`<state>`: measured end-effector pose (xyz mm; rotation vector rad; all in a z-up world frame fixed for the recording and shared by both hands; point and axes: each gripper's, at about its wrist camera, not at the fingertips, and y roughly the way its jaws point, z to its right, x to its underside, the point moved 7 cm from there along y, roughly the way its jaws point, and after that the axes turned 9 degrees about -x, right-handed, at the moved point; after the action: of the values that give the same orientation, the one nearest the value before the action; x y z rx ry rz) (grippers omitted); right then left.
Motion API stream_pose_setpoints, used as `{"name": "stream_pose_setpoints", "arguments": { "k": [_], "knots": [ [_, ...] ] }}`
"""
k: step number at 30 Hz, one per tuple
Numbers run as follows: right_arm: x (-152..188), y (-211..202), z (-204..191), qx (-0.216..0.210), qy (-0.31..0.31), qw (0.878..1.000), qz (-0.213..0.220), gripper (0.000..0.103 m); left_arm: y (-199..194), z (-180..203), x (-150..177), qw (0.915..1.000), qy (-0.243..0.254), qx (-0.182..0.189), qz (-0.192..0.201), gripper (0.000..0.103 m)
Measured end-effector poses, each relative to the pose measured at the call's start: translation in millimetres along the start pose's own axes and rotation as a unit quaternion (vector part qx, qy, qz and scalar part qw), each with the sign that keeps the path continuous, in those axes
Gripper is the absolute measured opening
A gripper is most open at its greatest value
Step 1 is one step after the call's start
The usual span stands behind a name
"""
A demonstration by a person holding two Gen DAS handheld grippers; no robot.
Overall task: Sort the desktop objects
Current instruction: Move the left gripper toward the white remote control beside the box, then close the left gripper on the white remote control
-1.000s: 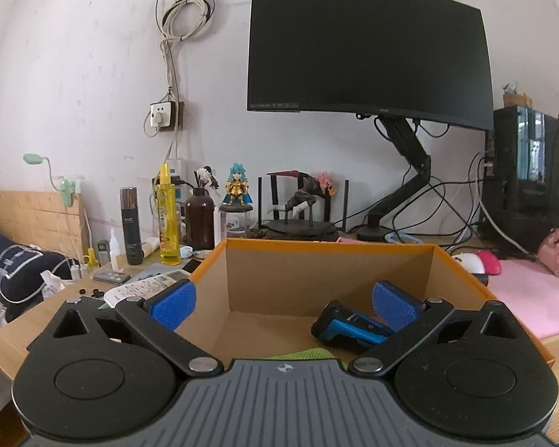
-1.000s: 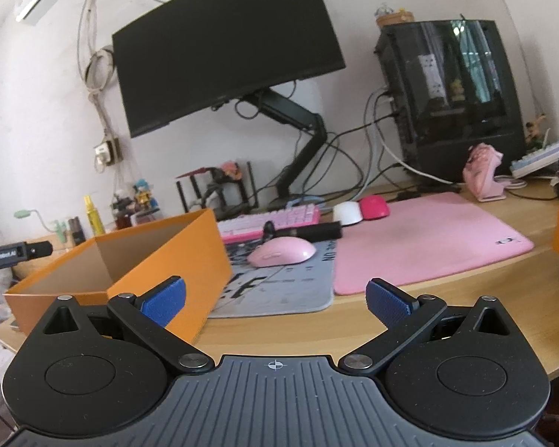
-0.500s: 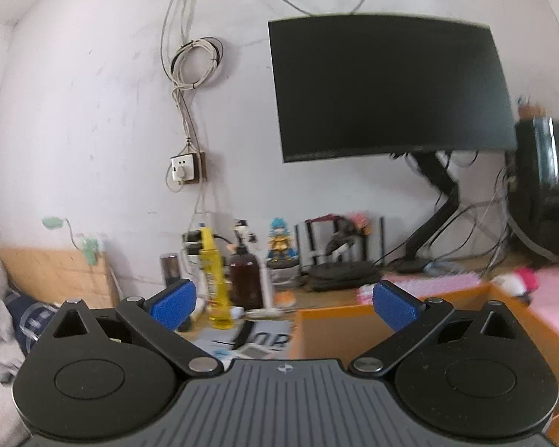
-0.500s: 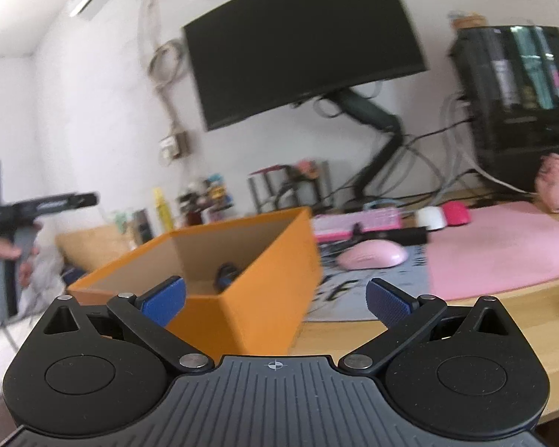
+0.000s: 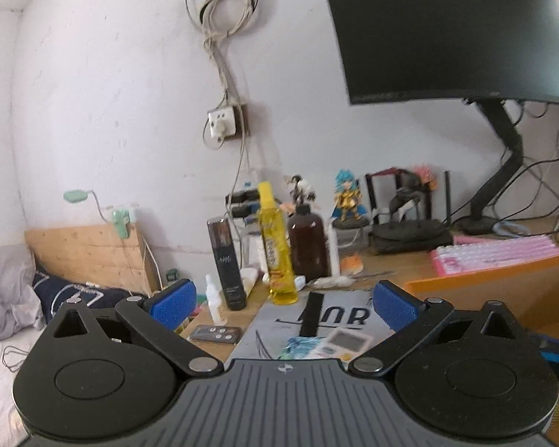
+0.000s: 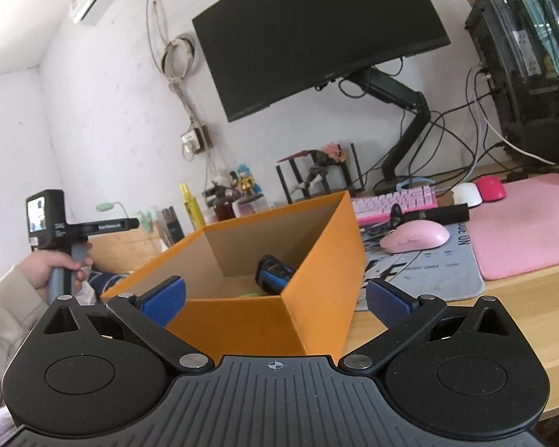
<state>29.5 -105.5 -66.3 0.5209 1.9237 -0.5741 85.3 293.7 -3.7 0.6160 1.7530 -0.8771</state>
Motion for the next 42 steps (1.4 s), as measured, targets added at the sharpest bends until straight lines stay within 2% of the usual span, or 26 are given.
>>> {"name": "stream_pose_setpoints", "arguments": {
  "k": [3,5,9,14,19,23,26,31,34,39,42],
  "knots": [
    [2,-1,-1,0.008,-0.004,1.000,-0.004,0.103,21,0,13,0.9992,0.018,0.020,-0.028,0.103],
    [4,-2,-2,0.014,-0.007,1.000,-0.007,0.103,30,7,26,0.9966,0.048,0.051,-0.043,0.103],
    [7,-2,-4,0.023,-0.010,1.000,-0.014,0.103,42,11,43,0.9936,0.066,0.075,-0.053,0.103],
    [10,12,1,0.026,-0.015,0.999,-0.023,0.103,56,5,57,0.9898,0.032,0.121,-0.068,0.103],
    [12,17,-3,0.025,-0.016,0.999,-0.029,0.103,62,8,68,0.9834,0.034,0.162,-0.075,0.103],
    [13,21,-5,0.021,-0.017,0.999,-0.034,0.103,73,7,75,0.9798,0.022,0.176,-0.091,0.103],
    [14,24,-6,0.019,-0.015,0.999,-0.037,0.103,79,5,80,0.9780,0.009,0.184,-0.098,0.092],
    [16,26,-5,0.022,-0.012,0.999,-0.042,0.103,79,8,83,0.9768,0.019,0.193,-0.091,0.086],
    [17,26,-4,0.020,-0.010,0.999,-0.044,0.103,77,9,81,0.9774,0.022,0.193,-0.082,0.066],
    [19,26,-4,0.018,-0.007,0.999,-0.046,0.103,74,12,81,0.9768,0.030,0.197,-0.079,0.059],
    [20,26,-3,0.016,-0.005,0.999,-0.047,0.103,69,13,81,0.9766,0.029,0.200,-0.074,0.048]
  ]
}}
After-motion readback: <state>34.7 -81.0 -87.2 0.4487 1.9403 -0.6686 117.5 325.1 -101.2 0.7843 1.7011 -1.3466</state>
